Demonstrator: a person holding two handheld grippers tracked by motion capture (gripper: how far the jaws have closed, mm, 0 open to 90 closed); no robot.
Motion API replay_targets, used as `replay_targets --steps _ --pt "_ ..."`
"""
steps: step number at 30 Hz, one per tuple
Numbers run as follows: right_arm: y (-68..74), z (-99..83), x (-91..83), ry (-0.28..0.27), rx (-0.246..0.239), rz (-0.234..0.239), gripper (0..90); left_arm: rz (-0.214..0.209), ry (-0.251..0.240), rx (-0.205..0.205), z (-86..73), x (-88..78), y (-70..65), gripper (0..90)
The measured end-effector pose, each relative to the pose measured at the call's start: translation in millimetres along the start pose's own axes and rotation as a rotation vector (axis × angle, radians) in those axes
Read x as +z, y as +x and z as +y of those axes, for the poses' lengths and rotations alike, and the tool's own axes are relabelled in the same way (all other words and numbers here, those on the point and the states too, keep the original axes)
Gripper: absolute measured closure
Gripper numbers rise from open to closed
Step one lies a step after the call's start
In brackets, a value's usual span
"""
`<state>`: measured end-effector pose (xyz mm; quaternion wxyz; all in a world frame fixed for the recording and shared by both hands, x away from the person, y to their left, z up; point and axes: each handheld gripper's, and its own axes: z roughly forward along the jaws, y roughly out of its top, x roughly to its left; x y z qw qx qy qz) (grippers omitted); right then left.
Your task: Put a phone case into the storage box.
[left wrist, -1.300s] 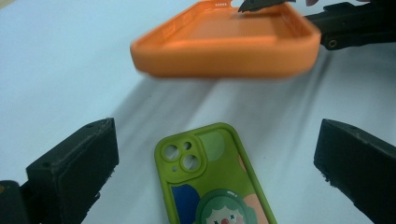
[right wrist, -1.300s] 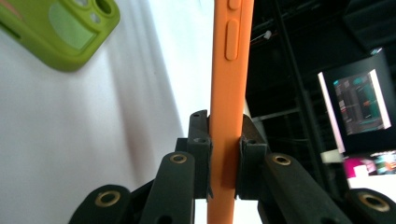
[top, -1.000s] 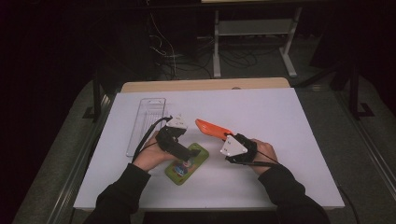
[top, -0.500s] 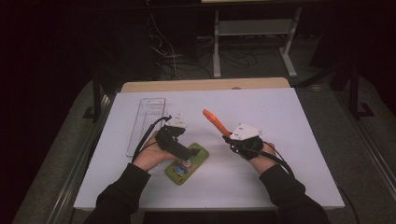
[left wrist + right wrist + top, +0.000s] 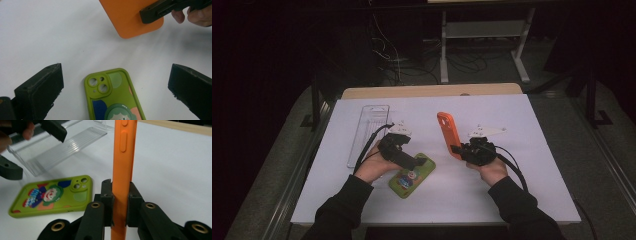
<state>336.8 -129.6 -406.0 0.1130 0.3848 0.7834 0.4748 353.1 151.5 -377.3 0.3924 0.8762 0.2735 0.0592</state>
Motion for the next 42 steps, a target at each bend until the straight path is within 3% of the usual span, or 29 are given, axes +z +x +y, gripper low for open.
replay_targets --steps 1,2,5,7,12,23,27,35,42 --pt "-1.5 0.0 -0.3 -0.006 0.010 0.004 78.3 0.003 -0.022 -0.022 0.1 1.1 -0.9 0.0" --pt "-2.3 -0.2 -0.5 -0.008 0.025 0.007 78.3 0.006 -0.025 -0.012 0.3 1.0 0.2 0.0" --pt "-2.7 -0.2 -1.6 -0.009 0.027 0.004 78.3 -0.007 -0.052 -0.039 2.2 0.6 0.2 0.0" --pt "-1.8 -0.2 -1.7 -0.011 0.022 0.005 78.3 -0.006 -0.061 -0.033 3.4 0.2 0.8 0.0" --pt "2.2 0.2 -0.8 -0.014 0.010 0.012 78.3 -0.036 -0.118 -0.080 11.1 1.2 1.4 0.0" --pt "7.8 2.0 0.0 -0.027 -0.005 0.027 78.4 -0.069 -0.203 -0.121 31.8 9.8 5.7 0.0" --pt "9.6 2.7 0.4 -0.033 -0.002 0.032 78.4 -0.081 -0.234 -0.117 38.9 14.5 6.3 0.0" --pt "12.6 4.4 -0.6 -0.051 -0.018 0.050 78.4 -0.088 -0.235 -0.110 48.8 25.3 2.5 0.0" --pt "16.7 5.2 -0.3 -0.054 -0.022 0.067 78.4 -0.107 -0.271 -0.111 56.5 35.0 0.3 0.0"
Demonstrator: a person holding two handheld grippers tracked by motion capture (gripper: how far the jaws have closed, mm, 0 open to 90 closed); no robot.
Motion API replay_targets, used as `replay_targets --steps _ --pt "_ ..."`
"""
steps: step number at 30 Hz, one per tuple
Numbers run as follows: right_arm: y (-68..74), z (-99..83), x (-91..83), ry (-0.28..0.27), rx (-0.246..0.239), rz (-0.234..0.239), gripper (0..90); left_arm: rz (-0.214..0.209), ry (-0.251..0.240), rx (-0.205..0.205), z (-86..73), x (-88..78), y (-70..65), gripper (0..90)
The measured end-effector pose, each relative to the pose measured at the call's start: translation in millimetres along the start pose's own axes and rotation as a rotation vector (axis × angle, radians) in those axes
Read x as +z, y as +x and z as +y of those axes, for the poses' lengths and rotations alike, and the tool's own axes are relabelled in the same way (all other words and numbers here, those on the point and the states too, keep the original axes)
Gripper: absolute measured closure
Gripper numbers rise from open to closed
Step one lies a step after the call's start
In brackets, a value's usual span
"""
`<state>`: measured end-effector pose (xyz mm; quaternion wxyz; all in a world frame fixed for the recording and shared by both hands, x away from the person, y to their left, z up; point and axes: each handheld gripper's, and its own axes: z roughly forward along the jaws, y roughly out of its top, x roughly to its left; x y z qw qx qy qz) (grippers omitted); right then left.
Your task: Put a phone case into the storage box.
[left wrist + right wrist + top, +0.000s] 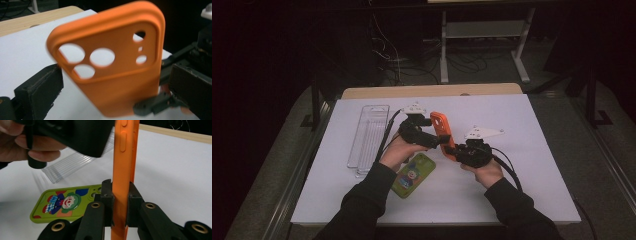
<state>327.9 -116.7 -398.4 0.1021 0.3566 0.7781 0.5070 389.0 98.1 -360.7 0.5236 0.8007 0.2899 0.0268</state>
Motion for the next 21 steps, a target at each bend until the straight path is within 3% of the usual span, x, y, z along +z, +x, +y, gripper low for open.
replay_targets --steps 10,15,21 --pt "3.2 0.0 2.6 -0.003 -0.011 0.013 78.4 -0.013 -0.022 -0.026 0.6 5.9 1.8 0.1" --pt "3.8 -0.2 2.9 -0.004 -0.014 0.010 78.4 -0.007 -0.049 -0.044 0.7 3.1 3.0 8.4" --pt "4.3 -1.1 4.0 0.012 -0.020 0.002 78.4 0.001 -0.050 -0.052 -1.9 3.8 3.2 9.9"
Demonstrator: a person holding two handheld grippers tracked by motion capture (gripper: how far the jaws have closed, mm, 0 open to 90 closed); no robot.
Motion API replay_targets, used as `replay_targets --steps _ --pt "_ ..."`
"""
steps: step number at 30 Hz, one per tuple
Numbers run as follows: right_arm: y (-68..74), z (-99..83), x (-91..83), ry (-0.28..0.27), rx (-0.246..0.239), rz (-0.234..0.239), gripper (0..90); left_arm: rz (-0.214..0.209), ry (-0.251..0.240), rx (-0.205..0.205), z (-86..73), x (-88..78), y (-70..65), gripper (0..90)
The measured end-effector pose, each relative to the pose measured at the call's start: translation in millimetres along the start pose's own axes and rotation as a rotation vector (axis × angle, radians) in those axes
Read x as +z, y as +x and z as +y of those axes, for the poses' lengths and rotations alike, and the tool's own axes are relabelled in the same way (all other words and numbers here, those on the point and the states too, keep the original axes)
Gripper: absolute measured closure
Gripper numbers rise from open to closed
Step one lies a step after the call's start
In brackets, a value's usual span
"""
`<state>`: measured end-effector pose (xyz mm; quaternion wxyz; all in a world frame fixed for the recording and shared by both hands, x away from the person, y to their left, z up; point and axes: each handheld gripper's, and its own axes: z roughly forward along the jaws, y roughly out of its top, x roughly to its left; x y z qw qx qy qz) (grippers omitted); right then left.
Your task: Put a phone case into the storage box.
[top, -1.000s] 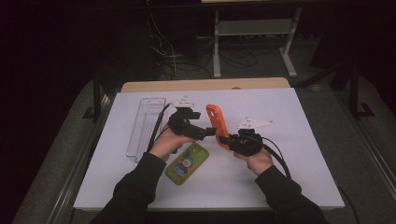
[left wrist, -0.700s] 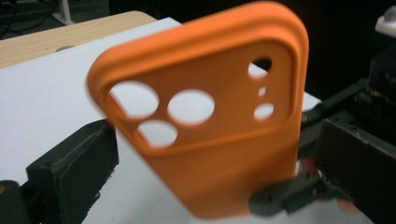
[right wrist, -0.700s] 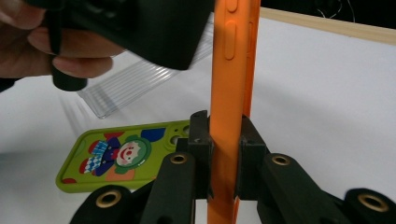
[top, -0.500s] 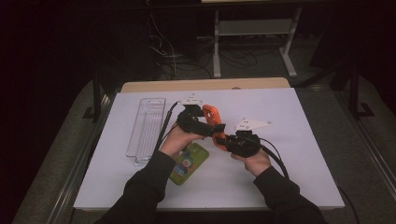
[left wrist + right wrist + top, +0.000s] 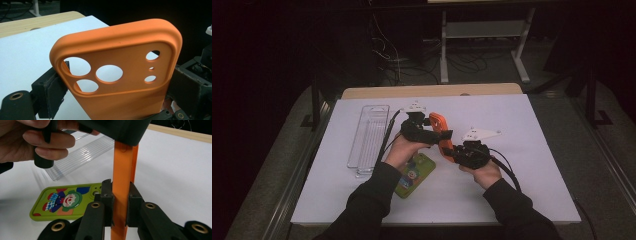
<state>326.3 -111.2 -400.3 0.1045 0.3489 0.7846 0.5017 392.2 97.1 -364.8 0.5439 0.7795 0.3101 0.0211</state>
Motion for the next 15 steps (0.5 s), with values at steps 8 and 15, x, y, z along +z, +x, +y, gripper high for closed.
replay_targets --steps 8,15 --pt "-0.1 -0.8 1.4 0.011 -0.027 -0.010 78.3 -0.002 -0.007 -0.004 -0.2 -1.0 -1.3 13.3" --pt "0.6 -0.5 0.6 0.014 -0.039 -0.011 77.1 -0.006 -0.012 0.024 1.0 -2.4 -1.9 14.2"
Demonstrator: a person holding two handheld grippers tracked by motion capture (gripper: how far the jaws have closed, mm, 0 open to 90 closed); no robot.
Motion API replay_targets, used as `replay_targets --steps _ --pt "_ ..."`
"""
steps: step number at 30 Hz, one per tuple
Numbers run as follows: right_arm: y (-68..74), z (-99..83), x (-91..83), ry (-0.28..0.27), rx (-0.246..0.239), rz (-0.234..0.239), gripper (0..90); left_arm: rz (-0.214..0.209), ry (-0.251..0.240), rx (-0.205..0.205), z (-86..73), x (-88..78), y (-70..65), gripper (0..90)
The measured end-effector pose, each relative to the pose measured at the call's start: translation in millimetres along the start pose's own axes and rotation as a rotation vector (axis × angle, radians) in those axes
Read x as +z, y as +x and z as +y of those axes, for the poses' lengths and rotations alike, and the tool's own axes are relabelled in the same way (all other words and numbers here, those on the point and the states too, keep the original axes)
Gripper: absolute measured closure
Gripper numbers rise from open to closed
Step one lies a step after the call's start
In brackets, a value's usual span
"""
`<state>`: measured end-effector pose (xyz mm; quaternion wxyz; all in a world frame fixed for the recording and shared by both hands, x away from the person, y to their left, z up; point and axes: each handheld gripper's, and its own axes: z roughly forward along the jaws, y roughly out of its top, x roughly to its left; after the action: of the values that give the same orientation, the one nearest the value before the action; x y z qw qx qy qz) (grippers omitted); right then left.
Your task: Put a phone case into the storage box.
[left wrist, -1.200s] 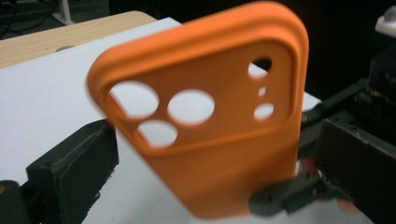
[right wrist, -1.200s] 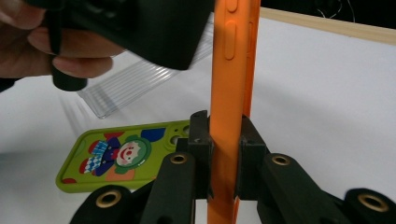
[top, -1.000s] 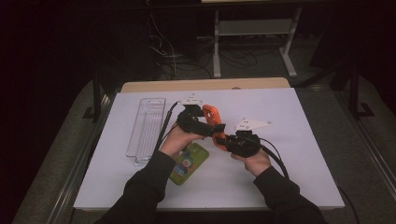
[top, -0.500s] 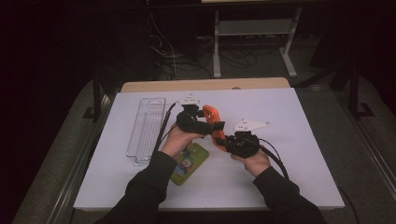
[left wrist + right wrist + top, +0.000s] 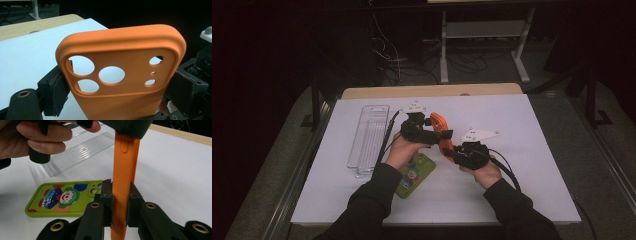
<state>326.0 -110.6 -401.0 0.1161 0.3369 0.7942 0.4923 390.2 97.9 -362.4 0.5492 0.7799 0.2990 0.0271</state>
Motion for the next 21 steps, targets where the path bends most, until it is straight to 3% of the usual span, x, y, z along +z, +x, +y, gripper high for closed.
replay_targets --steps 1,2,8,16,19,21 --pt "-0.5 0.1 0.1 0.001 0.000 0.008 72.0 0.006 -0.003 -0.014 0.1 -0.4 -0.9 14.2" --pt "-0.8 -0.1 0.5 0.005 -0.002 0.012 67.0 0.005 -0.001 -0.001 0.7 -1.4 0.6 14.3" --pt "-2.1 -3.2 -2.1 0.044 0.009 -0.016 38.3 0.030 -0.008 -0.009 5.9 -10.4 6.7 14.4" --pt "-13.3 -14.3 -15.8 0.096 -0.004 -0.061 16.1 0.085 -0.011 -0.002 18.6 -32.0 19.1 14.3" --pt "-15.5 -19.0 -18.4 0.122 0.003 -0.068 12.6 0.102 -0.015 -0.001 22.3 -37.5 22.5 14.3" --pt "-16.1 -27.2 -21.4 0.152 -0.008 -0.097 8.4 0.137 -0.012 0.010 28.2 -46.1 28.0 14.3"
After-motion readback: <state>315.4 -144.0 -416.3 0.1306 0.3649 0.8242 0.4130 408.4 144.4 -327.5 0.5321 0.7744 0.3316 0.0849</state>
